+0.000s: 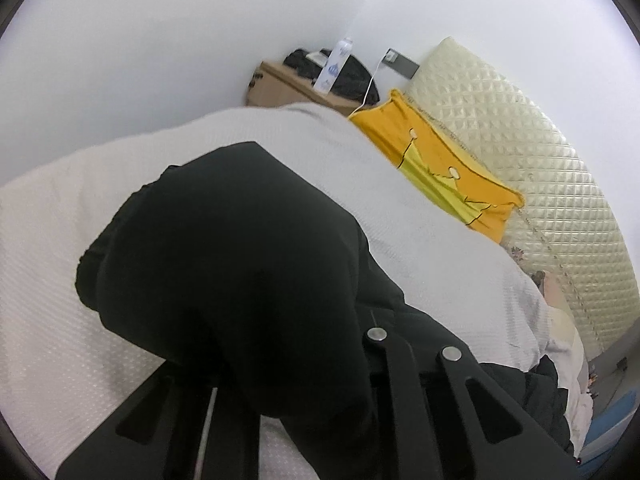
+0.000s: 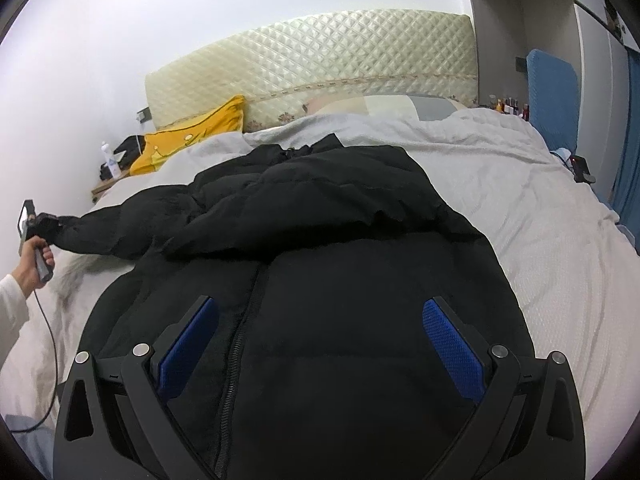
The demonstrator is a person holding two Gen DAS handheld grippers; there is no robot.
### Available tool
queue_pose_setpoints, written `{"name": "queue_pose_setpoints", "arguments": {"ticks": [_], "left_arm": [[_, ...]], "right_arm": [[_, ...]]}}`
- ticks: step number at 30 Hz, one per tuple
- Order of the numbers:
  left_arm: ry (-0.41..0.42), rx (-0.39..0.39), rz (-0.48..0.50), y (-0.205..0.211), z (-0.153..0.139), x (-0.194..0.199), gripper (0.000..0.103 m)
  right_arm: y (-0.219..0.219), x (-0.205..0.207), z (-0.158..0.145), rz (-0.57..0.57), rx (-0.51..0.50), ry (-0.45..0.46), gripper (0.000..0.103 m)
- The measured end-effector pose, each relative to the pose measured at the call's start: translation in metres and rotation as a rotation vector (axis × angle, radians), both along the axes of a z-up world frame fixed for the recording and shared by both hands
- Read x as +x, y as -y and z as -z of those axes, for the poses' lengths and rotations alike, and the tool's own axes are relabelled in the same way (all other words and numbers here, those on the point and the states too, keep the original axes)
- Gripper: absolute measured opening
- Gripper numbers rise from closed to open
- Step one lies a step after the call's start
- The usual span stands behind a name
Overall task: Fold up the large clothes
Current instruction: 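Reach the left tool to the other sleeve cuff and grasp it, then lift the sleeve with the left tool and fold it across the jacket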
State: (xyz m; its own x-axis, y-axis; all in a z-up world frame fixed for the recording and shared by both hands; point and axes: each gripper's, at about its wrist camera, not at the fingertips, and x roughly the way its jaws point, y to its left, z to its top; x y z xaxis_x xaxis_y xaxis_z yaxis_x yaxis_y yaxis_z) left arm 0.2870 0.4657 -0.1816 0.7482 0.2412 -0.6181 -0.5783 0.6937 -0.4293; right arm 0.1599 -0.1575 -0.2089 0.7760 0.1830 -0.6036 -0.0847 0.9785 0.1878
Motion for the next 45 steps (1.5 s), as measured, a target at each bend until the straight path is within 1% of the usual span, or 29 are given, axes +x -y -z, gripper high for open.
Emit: {"name": "queue_pose_setpoints", "arguments": {"ticks": [5,11,15,18,20,23,25,31,37,42,45], "left_arm": [[0.027,0.061,0.018,0.017,-0.04,0.003,0.015],[0.068,0.143,0.065,0.052,-0.096,0.001,0.014],[0.099,0.196,0.1,0.086,-0.134,-0.001,0.014],[0.132,0.233,0.148,0.116,-0.164,-0.001,0.014],[0.147,0.253,0.173,0.134,-0.179,-0.001,0.014],[0.153,0.275,0.205,0.162,-0.197,0.0,0.014],[0.151,0.297,0.221,0.181,-0.208,0.0,0.014],[0.172,0.34,0.282,0.238,-0.233,0.001,0.014],[0.185,0.356,0.349,0.299,-0.249,0.006,0.014],[0.196,0.385,0.425,0.352,-0.247,0.013,0.014],[0.2,0.389,0.481,0.388,-0.238,0.02,0.014]], "right_arm": [[0.003,-0.008,-0.009,-0.008,0.001,0.035,0.103],[0.009,-0.018,-0.02,-0.011,0.007,0.08,0.103],[0.013,-0.022,-0.029,-0.011,0.005,0.111,0.103],[0.018,-0.021,-0.036,-0.016,-0.002,0.128,0.103],[0.021,-0.02,-0.039,-0.017,-0.008,0.141,0.103],[0.024,-0.015,-0.042,-0.04,-0.045,0.143,0.103],[0.027,-0.015,-0.041,-0.042,-0.051,0.145,0.103],[0.04,-0.02,-0.044,-0.033,-0.021,0.158,0.103],[0.061,-0.028,-0.049,-0.009,0.033,0.179,0.103],[0.079,-0.037,-0.053,0.018,0.07,0.194,0.103],[0.089,-0.041,-0.054,0.034,0.098,0.201,0.103]]}}
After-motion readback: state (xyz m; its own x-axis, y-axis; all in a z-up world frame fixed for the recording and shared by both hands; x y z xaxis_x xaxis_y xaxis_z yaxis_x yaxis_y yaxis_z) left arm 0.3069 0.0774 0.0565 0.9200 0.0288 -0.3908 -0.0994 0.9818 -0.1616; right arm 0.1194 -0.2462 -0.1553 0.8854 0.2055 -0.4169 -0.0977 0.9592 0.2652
